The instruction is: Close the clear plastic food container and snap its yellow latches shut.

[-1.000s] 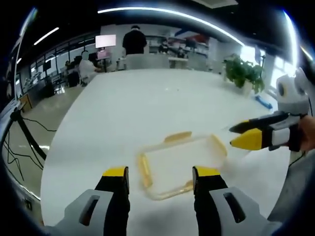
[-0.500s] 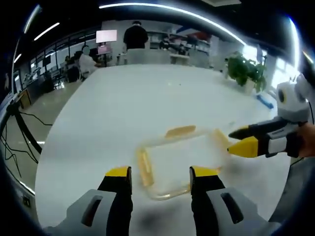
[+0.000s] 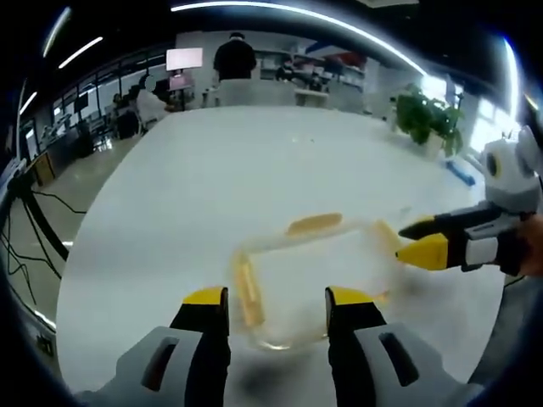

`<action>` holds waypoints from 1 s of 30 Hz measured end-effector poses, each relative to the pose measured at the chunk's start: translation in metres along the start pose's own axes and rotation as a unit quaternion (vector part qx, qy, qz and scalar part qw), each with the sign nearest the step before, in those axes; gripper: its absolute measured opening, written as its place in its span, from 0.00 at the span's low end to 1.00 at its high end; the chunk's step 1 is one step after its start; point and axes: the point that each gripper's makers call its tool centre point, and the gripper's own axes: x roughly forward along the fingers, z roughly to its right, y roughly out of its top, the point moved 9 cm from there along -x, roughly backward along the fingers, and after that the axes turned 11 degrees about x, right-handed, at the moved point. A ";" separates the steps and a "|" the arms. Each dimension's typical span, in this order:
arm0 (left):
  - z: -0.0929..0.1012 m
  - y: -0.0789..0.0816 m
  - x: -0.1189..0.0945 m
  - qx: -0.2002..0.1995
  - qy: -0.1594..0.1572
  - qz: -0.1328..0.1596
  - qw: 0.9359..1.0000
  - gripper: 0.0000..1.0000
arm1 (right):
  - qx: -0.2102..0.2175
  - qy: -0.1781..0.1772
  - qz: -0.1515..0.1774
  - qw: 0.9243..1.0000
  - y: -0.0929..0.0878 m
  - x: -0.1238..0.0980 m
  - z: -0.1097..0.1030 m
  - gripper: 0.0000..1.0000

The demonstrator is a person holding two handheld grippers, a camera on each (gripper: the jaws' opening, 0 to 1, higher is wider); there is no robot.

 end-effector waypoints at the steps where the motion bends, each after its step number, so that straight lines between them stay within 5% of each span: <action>1: -0.001 0.000 0.000 0.000 0.005 0.000 1.000 0.42 | -0.003 -0.001 -0.002 1.000 -0.001 0.000 0.000 0.32; 27: -0.012 -0.005 0.004 -0.001 0.025 0.010 1.000 0.20 | -0.031 -0.011 -0.010 0.999 -0.002 0.007 0.003 0.11; 30: -0.012 -0.005 0.004 -0.002 0.022 0.009 1.000 0.11 | -0.018 -0.007 -0.009 1.000 -0.002 0.006 0.004 0.08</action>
